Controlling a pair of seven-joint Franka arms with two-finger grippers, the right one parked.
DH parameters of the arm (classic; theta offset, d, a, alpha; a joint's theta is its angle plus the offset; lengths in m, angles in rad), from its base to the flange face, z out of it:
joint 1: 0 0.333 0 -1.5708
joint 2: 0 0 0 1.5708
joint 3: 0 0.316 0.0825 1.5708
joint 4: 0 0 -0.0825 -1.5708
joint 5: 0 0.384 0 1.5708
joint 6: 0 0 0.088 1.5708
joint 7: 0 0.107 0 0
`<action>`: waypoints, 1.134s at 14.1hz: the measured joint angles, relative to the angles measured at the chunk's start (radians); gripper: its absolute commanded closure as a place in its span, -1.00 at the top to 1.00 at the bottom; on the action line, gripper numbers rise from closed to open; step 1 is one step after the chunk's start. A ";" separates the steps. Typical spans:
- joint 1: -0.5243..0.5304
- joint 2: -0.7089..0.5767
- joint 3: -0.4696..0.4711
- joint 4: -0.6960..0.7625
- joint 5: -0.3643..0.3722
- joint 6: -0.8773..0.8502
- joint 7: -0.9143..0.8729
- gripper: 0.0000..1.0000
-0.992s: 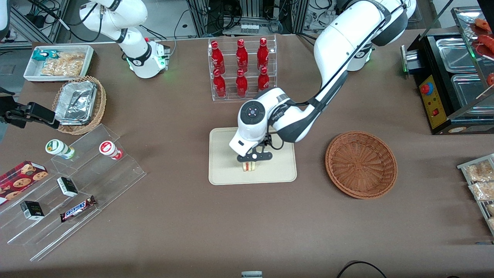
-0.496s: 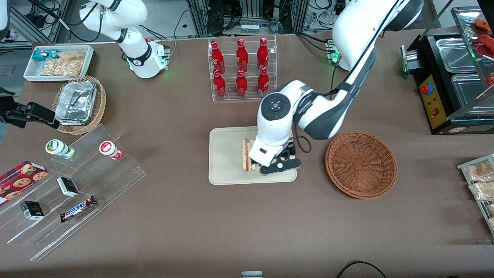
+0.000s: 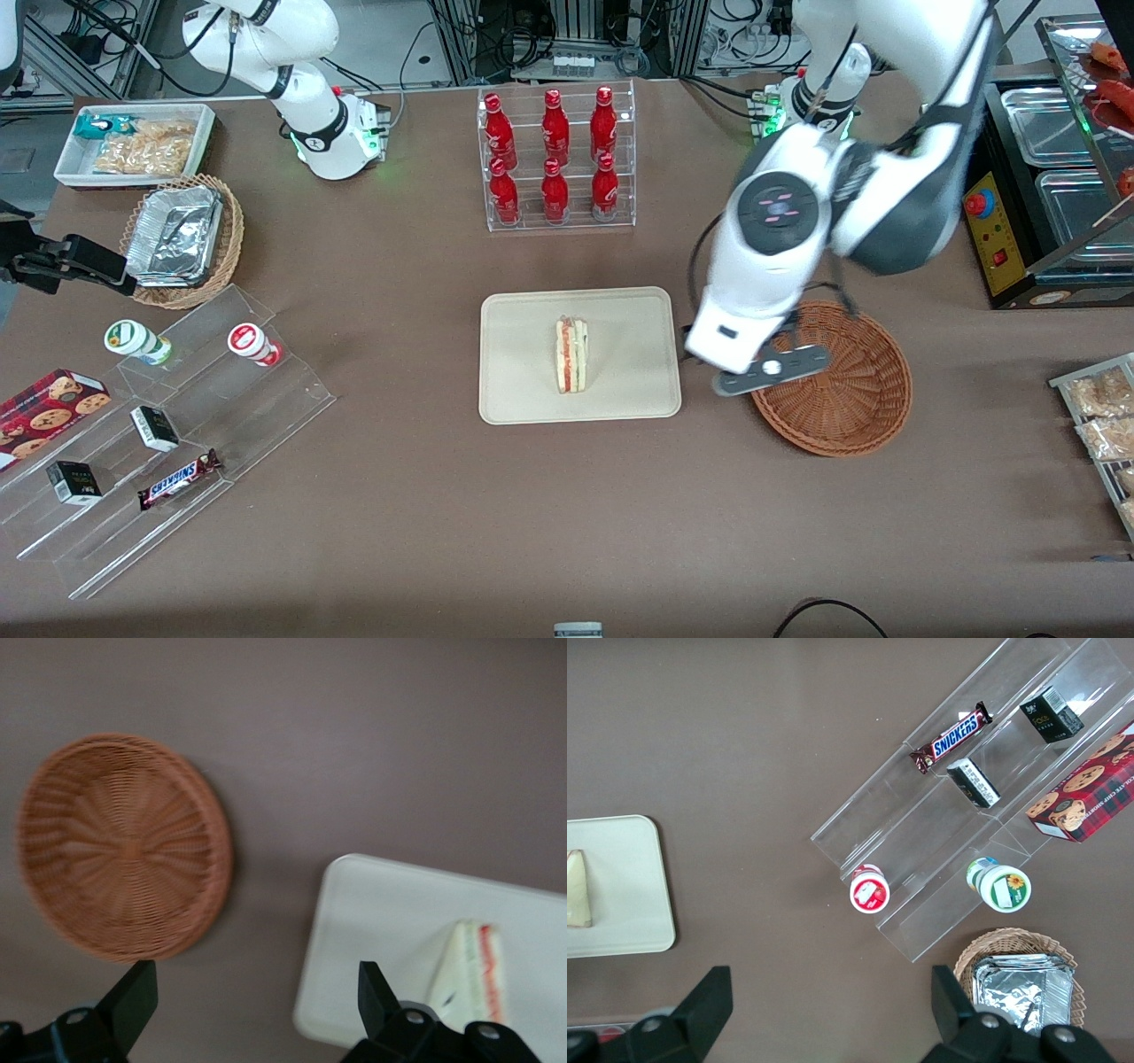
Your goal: Place sandwich from basket to tray
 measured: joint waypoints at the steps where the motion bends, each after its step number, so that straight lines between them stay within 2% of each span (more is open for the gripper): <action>1: 0.041 -0.042 0.002 -0.013 -0.023 -0.038 0.063 1.00; 7: 0.259 -0.204 0.006 -0.049 -0.054 -0.191 0.395 1.00; 12: 0.279 -0.294 0.000 -0.051 -0.075 -0.279 0.462 1.00; 16: 0.280 -0.307 0.000 -0.064 -0.103 -0.279 0.464 1.00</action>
